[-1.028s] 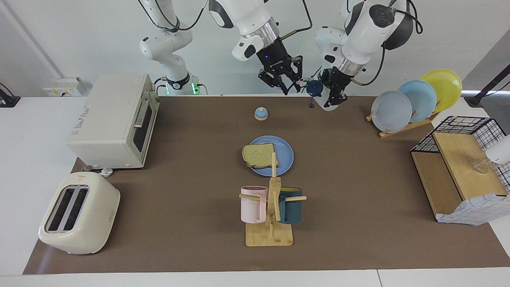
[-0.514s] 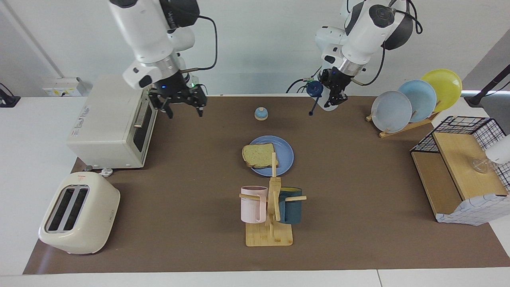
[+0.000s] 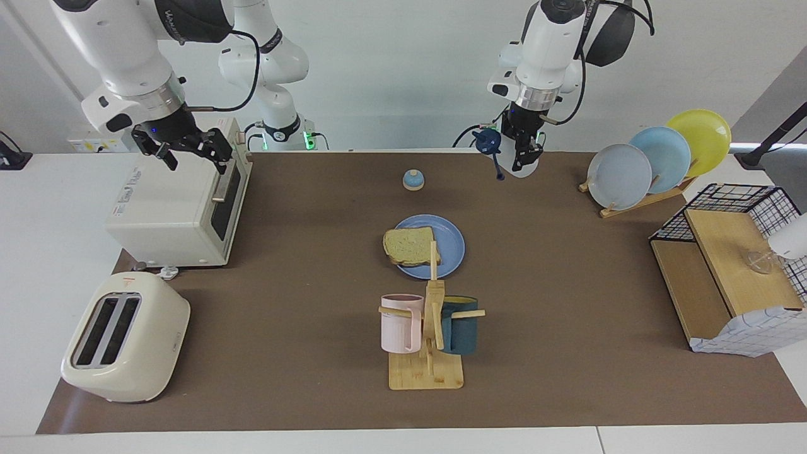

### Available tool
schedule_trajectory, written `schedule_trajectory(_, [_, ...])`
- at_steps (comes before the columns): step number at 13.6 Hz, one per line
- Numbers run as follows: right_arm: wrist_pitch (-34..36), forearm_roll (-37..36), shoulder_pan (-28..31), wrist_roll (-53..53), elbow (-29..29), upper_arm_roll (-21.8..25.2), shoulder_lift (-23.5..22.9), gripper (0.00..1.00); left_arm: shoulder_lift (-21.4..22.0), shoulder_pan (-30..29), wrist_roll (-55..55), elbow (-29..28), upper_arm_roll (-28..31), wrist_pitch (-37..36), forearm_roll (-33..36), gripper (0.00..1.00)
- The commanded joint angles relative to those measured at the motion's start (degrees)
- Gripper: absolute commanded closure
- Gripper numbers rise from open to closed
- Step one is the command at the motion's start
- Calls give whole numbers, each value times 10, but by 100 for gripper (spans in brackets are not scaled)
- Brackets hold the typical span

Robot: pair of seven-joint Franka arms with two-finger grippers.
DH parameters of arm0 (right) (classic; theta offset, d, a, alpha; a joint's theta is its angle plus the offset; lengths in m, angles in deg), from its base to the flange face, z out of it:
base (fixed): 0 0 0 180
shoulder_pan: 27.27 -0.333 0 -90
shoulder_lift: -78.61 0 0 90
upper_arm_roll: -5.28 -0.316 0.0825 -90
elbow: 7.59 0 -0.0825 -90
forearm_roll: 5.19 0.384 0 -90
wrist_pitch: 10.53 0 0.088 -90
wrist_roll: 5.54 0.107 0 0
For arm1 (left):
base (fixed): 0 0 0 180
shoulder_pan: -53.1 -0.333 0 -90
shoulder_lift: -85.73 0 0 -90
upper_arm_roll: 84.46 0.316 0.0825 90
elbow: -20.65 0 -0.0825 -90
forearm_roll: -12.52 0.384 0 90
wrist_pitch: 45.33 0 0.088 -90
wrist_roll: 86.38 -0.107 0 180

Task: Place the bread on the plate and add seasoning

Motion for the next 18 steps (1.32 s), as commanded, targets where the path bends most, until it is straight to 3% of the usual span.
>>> schedule_trajectory(1, [0,-6,23,-13,9,-21,-13,0,-43,4,38,36,-31,-3,41,100])
schedule_trajectory(3, [5,-8,38,-13,12,-46,-15,0,-59,4,55,55,-54,-14,73,100])
schedule_trajectory(9, [0,-9,45,-48,8,-29,-8,0,-97,4,111,86,-124,-67,181,100])
schedule_trajectory(13, [-44,-8,44,-56,-44,-9,5,0,-175,26,169,153,-156,-128,248,100])
schedule_trajectory(18, [-39,-6,34,-70,-45,7,29,0,-261,60,202,197,-155,-179,331,100])
